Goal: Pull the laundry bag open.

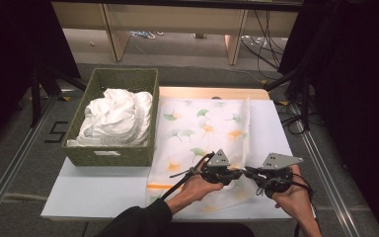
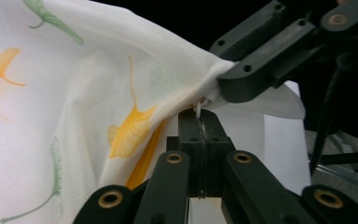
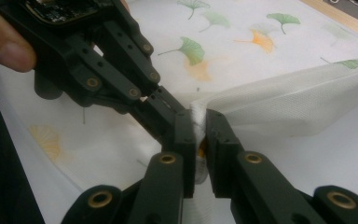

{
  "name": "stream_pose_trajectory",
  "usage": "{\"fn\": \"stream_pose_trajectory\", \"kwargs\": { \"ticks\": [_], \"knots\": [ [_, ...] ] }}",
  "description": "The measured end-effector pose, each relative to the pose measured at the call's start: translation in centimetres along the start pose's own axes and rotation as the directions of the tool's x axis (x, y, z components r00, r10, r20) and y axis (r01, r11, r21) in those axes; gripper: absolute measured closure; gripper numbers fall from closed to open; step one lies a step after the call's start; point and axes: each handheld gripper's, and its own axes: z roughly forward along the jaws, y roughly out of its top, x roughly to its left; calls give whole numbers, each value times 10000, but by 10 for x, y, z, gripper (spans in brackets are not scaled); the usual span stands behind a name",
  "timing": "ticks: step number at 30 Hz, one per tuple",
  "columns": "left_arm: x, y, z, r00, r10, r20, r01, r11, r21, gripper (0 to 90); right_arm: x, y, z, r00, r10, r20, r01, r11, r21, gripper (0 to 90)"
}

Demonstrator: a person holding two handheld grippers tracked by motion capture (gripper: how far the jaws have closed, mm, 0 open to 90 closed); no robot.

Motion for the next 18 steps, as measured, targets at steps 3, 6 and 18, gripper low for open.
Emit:
{"fn": "stream_pose_trajectory", "kwargs": {
  "ticks": [3,6,18],
  "knots": [
    [0,0,0,9998,63,-195,-63,10000,13,891,0,1,-1,10000,-41,54,42,10000,-60,850],
    [0,0,0,9997,144,-221,-144,9999,7,891,1,3,-3,9999,-138,81,139,9999,-70,852],
    [4,-3,-3,9991,317,-277,-311,9993,218,891,1,2,-9,9995,109,287,-106,9999,-87,854]
  ]
}}
